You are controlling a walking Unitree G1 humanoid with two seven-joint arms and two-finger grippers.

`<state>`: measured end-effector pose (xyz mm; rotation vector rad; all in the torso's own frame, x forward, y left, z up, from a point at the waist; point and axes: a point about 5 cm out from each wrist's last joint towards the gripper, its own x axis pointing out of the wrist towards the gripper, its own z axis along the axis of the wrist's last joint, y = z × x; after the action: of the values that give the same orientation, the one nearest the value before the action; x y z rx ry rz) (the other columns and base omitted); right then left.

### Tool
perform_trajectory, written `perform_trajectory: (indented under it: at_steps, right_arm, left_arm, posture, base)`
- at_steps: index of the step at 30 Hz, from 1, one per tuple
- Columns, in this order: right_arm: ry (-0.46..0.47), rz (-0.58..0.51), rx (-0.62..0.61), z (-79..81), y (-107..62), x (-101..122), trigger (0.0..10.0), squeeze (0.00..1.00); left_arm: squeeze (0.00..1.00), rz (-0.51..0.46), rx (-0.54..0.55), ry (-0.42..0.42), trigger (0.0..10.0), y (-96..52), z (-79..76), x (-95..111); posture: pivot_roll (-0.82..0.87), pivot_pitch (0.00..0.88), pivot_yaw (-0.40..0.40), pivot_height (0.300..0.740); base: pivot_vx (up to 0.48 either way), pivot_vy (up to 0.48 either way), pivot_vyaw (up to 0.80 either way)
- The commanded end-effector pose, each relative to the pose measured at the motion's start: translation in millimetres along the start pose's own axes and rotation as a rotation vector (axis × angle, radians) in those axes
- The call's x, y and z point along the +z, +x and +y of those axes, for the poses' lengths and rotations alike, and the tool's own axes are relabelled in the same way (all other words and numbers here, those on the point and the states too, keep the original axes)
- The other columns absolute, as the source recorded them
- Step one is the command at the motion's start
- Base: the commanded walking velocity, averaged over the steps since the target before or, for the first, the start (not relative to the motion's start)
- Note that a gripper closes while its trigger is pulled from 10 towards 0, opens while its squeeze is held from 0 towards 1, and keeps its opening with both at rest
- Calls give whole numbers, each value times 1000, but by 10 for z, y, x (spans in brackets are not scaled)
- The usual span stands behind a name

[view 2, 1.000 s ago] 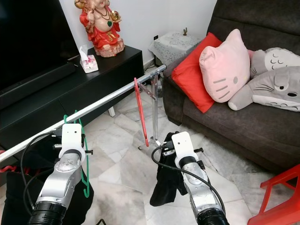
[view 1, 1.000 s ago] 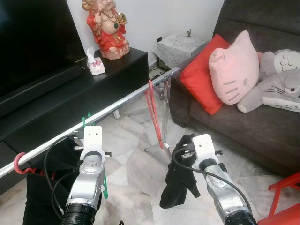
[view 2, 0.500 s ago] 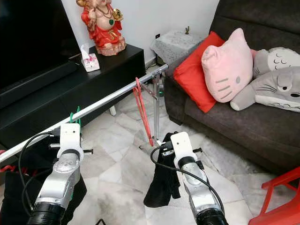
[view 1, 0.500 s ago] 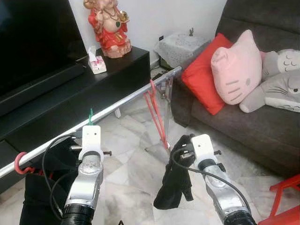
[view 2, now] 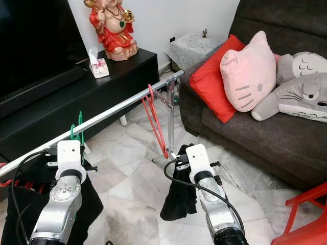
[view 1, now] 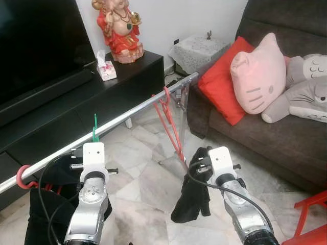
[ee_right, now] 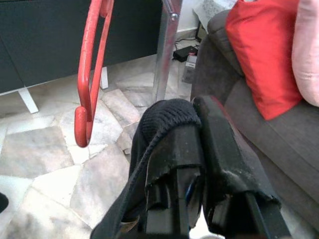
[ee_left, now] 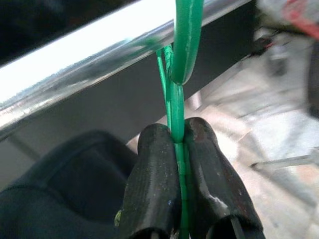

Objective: Hang hanger

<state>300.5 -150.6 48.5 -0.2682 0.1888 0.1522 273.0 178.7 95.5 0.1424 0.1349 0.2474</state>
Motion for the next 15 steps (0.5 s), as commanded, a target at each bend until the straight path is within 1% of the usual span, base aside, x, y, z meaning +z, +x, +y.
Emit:
perform_trajectory:
  at_steps: [1, 2, 4, 5, 7, 9, 10, 11, 13, 15]
  right_arm:
    - [2, -38, -1, -6, 12, 90, 10000, 0]
    - [1, -37, -3, -17, 8, 85, 10000, 0]
    - [0, -36, -2, -22, 6, 82, 10000, 0]
    - [0, -35, -2, -25, 6, 82, 10000, 0]
    - [-1, -35, -2, -28, 7, 82, 10000, 0]
    - [-1, -35, -1, -34, 10, 84, 10000, 0]
    - [-2, -34, 0, -35, 10, 85, 10000, 0]
    - [-2, -34, -1, -39, 12, 86, 10000, 0]
    - [-3, -34, 1, -40, 15, 88, 10000, 0]
    - [-3, -34, 1, -42, 18, 90, 10000, 0]
  left_arm:
    - [0, -19, -32, 6, 4667, -98, 51, -40]
    - [0, -30, -51, 38, 10000, -169, 83, -99]
    - [0, -27, -78, 74, 10000, -264, 131, -196]
    - [0, -32, -103, 114, 10000, -309, 138, -234]
    - [0, -33, -109, 123, 10000, -318, 137, -241]
    - [0, -16, -151, 184, 10000, -394, 141, -350]
    - [0, -10, -162, 204, 10000, -418, 144, -385]
    - [0, 14, -170, 221, 10000, -453, 158, -466]
    - [0, 48, -158, 223, 10000, -462, 181, -548]
    - [0, 73, -152, 209, 10000, -456, 189, -609]
  posture:
    - [-159, 0, 104, 740]
    - [-156, 0, 100, 740]
    - [-156, 0, 100, 740]
    - [-153, 0, 96, 740]
    - [-153, 0, 96, 740]
    - [-149, 0, 93, 740]
    - [-149, 0, 93, 740]
    - [-149, 0, 92, 740]
    - [-151, 0, 91, 740]
    - [-148, 0, 89, 740]
  base:
    - [0, 0, 0]
    - [0, 0, 0]
    - [0, 0, 0]
    - [0, 0, 0]
    - [0, 0, 0]
    - [0, 0, 0]
    - [0, 0, 0]
    - [0, 0, 0]
    - [0, 0, 0]
    - [0, 0, 0]
